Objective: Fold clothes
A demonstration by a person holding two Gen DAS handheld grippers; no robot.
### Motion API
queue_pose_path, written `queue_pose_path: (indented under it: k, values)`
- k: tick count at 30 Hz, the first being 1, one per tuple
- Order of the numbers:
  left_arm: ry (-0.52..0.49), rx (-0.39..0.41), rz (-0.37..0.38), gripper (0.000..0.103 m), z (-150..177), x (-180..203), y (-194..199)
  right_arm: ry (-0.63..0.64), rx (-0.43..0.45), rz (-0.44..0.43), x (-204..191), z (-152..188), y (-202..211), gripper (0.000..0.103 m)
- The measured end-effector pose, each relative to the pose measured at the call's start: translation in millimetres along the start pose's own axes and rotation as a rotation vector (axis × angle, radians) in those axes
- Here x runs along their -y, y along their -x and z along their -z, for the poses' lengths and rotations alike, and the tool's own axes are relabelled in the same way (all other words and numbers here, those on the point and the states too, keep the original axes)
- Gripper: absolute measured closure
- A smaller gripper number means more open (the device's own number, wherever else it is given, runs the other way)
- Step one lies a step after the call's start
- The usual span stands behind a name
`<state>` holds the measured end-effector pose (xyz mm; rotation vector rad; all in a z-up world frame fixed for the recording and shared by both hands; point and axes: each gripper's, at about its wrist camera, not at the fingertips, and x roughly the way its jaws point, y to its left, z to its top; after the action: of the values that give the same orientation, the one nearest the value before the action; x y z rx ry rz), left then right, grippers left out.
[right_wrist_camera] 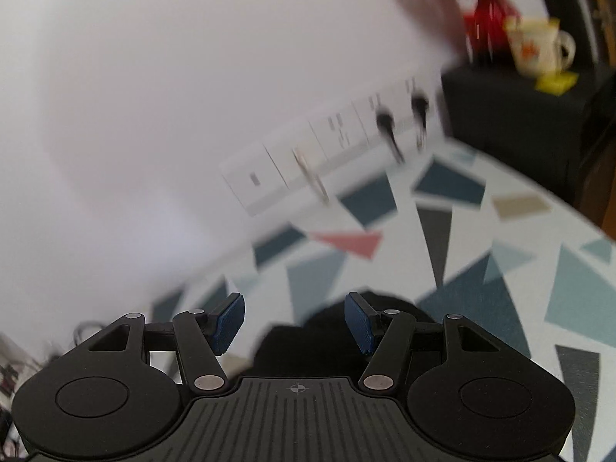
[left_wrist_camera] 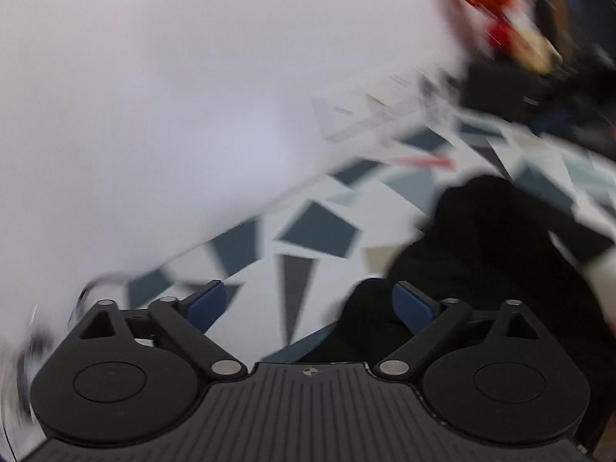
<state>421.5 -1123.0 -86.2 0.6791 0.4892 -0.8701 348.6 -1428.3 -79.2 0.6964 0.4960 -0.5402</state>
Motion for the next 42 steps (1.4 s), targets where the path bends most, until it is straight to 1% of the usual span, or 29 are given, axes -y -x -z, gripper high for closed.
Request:
queue_pose_path:
  k: [1,4,6,8,11,13,16,17,18,19,20,21,22,23,25,28,30,31,32,33,36,39,40,41,42]
  values:
    - [-0.043,-0.029,0.009,0.007,-5,6,-14,0.009,-0.026,0.001,6,2,-10,0.049]
    - [-0.17,-0.116,0.037,0.007,-19,26,-57,0.084,-0.036,0.032,27,6,-33,0.048]
    - [-0.191,-0.181,0.056,0.007,-21,27,-81,0.126,-0.057,0.064,43,6,-50,0.049]
    - [-0.177,-0.247,0.045,0.007,-18,25,-100,0.162,-0.09,0.085,56,8,-71,0.048]
    - [-0.114,-0.311,0.043,0.007,-6,15,-111,0.196,-0.136,0.095,67,11,-100,0.046]
    - [-0.079,-0.338,0.064,0.007,1,13,-114,0.219,-0.143,0.094,65,14,-113,0.042]
    - [-0.018,-0.363,0.103,0.007,6,12,-116,0.251,-0.17,0.068,60,16,-133,0.041]
    - [0.004,-0.368,0.117,0.019,6,12,-116,0.26,-0.181,0.056,57,17,-139,0.045]
    - [0.027,-0.372,0.131,0.034,6,12,-117,0.266,-0.179,0.048,55,18,-143,0.053]
    - [0.049,-0.377,0.145,0.069,7,11,-117,0.265,-0.169,0.036,54,17,-146,0.061]
    - [0.072,-0.382,0.159,0.09,7,11,-118,0.25,-0.169,0.013,55,14,-148,0.084]
    - [0.091,-0.382,0.17,0.091,5,9,-117,0.213,-0.174,-0.011,56,10,-150,0.093]
    - [0.1,-0.367,0.176,0.092,2,5,-114,0.165,-0.161,-0.02,59,5,-148,0.094]
    - [0.109,-0.342,0.178,0.094,-1,0,-110,0.121,-0.128,-0.02,62,-2,-144,0.096]
    - [0.171,-0.296,0.166,0.095,-7,-18,-106,0.048,-0.037,-0.005,69,-15,-131,0.096]
    - [0.338,-0.227,0.137,0.095,-8,-55,-106,-0.025,0.073,0.06,79,-34,-114,0.096]
    - [0.426,-0.207,0.095,0.095,-5,-73,-116,-0.057,0.113,0.12,87,-43,-107,0.096]
    - [0.449,-0.206,0.077,0.095,-3,-77,-122,-0.082,0.125,0.155,91,-46,-105,0.096]
    - [0.457,-0.208,0.063,0.095,-1,-78,-127,-0.113,0.132,0.187,97,-47,-103,0.096]
    - [0.443,-0.215,0.046,0.095,1,-75,-132,-0.145,0.138,0.218,102,-48,-100,0.096]
    - [0.374,-0.239,0.002,0.092,9,-61,-146,-0.199,0.151,0.315,116,-42,-95,0.096]
    - [0.366,-0.253,-0.015,0.084,18,-60,-153,-0.229,0.137,0.373,128,-29,-92,0.096]
    - [0.37,-0.25,-0.02,0.071,20,-61,-155,-0.237,0.129,0.393,131,-25,-93,0.096]
    - [0.368,-0.242,-0.027,0.054,20,-62,-154,-0.248,0.121,0.409,132,-22,-92,0.094]
    - [0.363,-0.233,-0.033,0.046,21,-63,-151,-0.26,0.111,0.422,132,-19,-91,0.084]
